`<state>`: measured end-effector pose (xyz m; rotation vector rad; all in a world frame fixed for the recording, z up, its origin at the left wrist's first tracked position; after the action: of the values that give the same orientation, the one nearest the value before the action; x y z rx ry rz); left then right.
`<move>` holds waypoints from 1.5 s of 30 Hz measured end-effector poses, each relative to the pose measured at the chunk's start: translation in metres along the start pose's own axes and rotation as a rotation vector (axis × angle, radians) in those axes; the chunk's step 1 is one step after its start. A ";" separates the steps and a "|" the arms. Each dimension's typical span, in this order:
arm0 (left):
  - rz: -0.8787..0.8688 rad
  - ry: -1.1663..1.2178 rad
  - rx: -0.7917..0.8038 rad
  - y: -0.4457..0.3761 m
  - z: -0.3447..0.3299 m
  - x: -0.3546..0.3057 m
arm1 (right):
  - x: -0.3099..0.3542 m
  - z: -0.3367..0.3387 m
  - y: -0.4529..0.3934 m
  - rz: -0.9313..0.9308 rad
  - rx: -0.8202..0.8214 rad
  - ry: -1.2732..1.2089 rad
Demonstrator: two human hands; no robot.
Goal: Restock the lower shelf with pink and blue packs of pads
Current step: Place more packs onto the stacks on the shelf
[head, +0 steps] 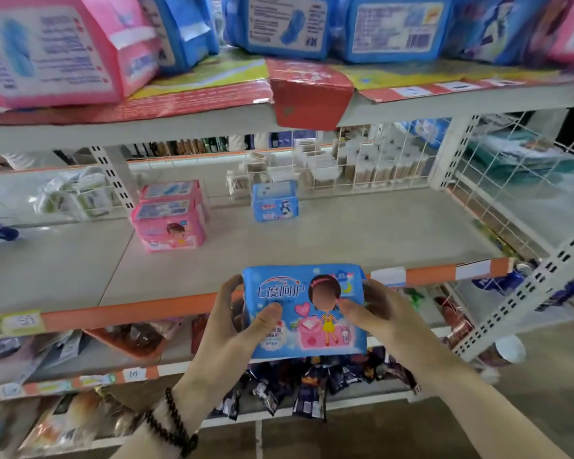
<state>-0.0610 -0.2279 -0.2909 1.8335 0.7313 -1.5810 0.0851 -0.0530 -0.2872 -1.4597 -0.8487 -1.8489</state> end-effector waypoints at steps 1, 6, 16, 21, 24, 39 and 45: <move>-0.020 -0.017 -0.004 -0.006 -0.009 0.000 | 0.000 0.009 -0.007 0.010 0.006 0.001; -0.023 -0.054 0.010 -0.055 -0.060 0.007 | -0.005 0.069 -0.046 0.044 -0.025 0.005; -0.025 -0.203 0.107 -0.152 -0.154 0.030 | -0.035 0.167 -0.120 -0.003 -0.189 -0.025; -0.001 -0.302 0.078 -0.195 -0.166 0.046 | -0.045 0.181 -0.161 -0.025 -0.176 0.040; 0.024 -0.338 0.049 -0.215 -0.166 0.058 | -0.049 0.186 -0.184 -0.029 -0.166 0.080; 0.002 -0.342 0.028 -0.321 -0.192 0.075 | -0.054 0.207 -0.293 -0.095 -0.171 0.248; -0.025 -0.437 -0.018 -0.357 -0.200 0.065 | -0.058 0.220 -0.327 -0.081 -0.140 0.252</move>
<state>-0.1853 0.1603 -0.3650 1.3949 0.5628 -1.8960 -0.0380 0.3220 -0.3388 -1.2533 -0.6756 -2.1363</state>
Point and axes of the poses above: each hand's wrist, its own y-axis away from the middle knuckle, its own z-axis out of the back of the hand, x = y × z, the point moved 3 cm from there along -y, towards the middle knuckle, and after that the axes turned 3 degrees about -x, right-handed, at the moved point
